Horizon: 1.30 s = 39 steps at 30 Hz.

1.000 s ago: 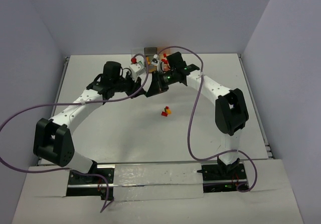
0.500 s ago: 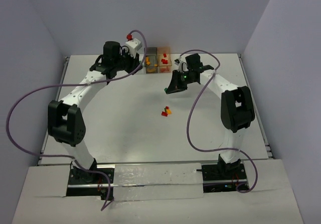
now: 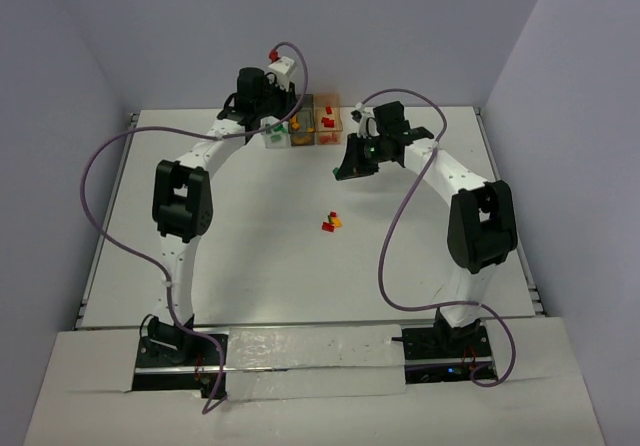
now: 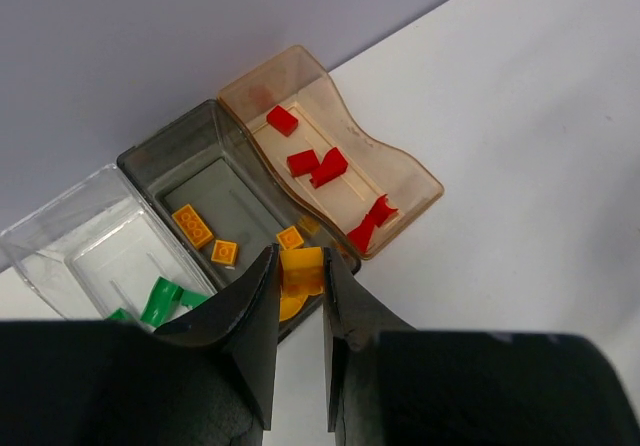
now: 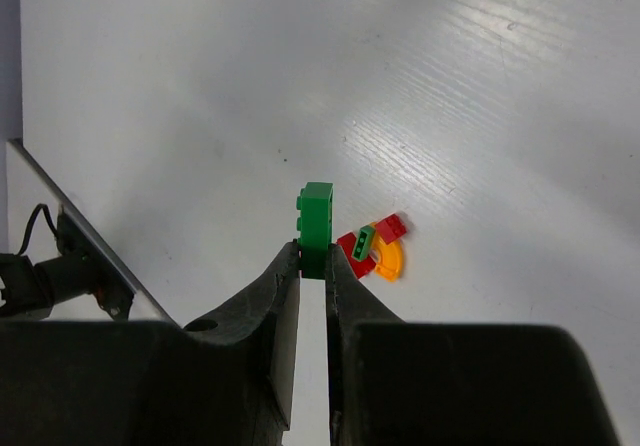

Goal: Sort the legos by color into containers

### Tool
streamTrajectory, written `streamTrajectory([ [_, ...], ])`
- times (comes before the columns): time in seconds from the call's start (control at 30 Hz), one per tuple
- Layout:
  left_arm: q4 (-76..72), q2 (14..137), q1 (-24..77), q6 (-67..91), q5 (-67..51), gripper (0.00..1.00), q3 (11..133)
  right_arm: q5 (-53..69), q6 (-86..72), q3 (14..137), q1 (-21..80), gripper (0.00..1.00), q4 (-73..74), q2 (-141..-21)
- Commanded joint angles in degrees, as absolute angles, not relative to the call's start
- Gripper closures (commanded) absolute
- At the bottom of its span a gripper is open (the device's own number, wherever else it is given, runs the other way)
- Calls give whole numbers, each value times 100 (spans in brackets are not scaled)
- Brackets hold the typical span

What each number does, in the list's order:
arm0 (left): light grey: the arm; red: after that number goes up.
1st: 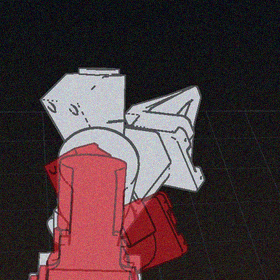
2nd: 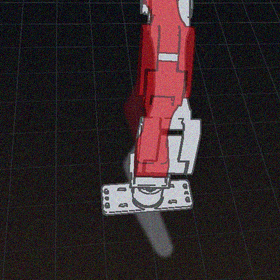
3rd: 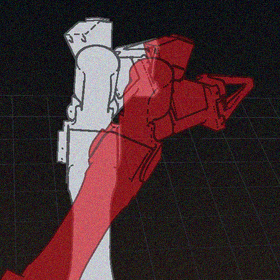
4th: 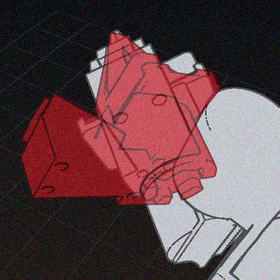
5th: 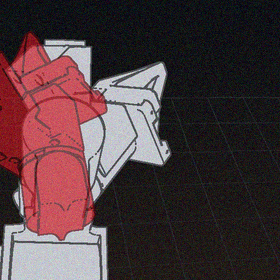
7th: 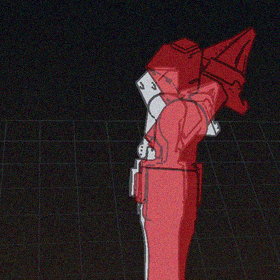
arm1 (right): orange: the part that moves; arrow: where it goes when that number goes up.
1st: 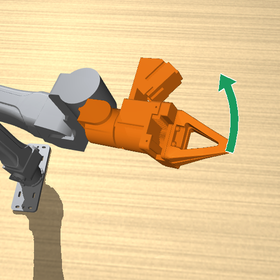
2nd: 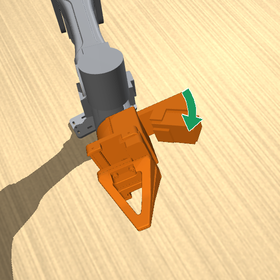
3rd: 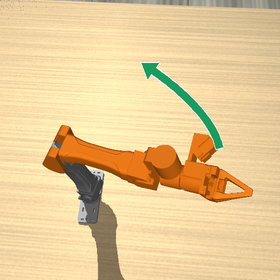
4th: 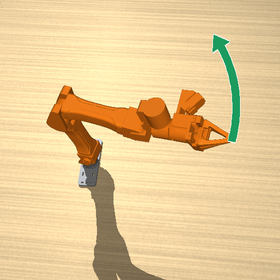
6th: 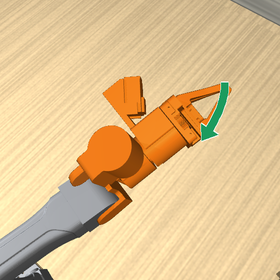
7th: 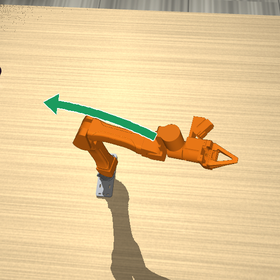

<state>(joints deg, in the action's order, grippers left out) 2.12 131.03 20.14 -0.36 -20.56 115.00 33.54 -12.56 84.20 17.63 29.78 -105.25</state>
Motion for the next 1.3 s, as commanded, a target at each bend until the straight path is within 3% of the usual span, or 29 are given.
streamTrajectory([
  [0.0, -334, 13495, 1995, 220, -1951, 96, 11949, 3331, -1081, 8495, 1780, 100, 2931, -10124],
  [0.23, -431, 13890, 1976, 291, -1640, 82, 12138, 3286, -1027, 8552, 1783, 100, 2953, -10071],
  [0.33, -428, 13948, 1960, 311, -1513, 46, 12164, 3241, -985, 8592, 1775, 100, 2968, -10055],
  [0.47, -265, 13882, 1942, 272, -1340, 20, 12346, 3181, -962, 8778, 1780, 100, 2988, -10086],
  [0.73, 323, 12882, 1673, 593, -1431, 13, 12410, 3132, -1207, 10167, 1839, 100, 3039, -10928],
  [1.0, 576, 10049, 731, 1138, -1915, 6, 9417, 1489, -1815, 12557, 2456, 100, 2961, -12557],
  [1.27, 903, 8351, 2, 1726, -1671, 1, 7785, 397, -1842, 12952, 3018, 100, 1591, -13356],
])
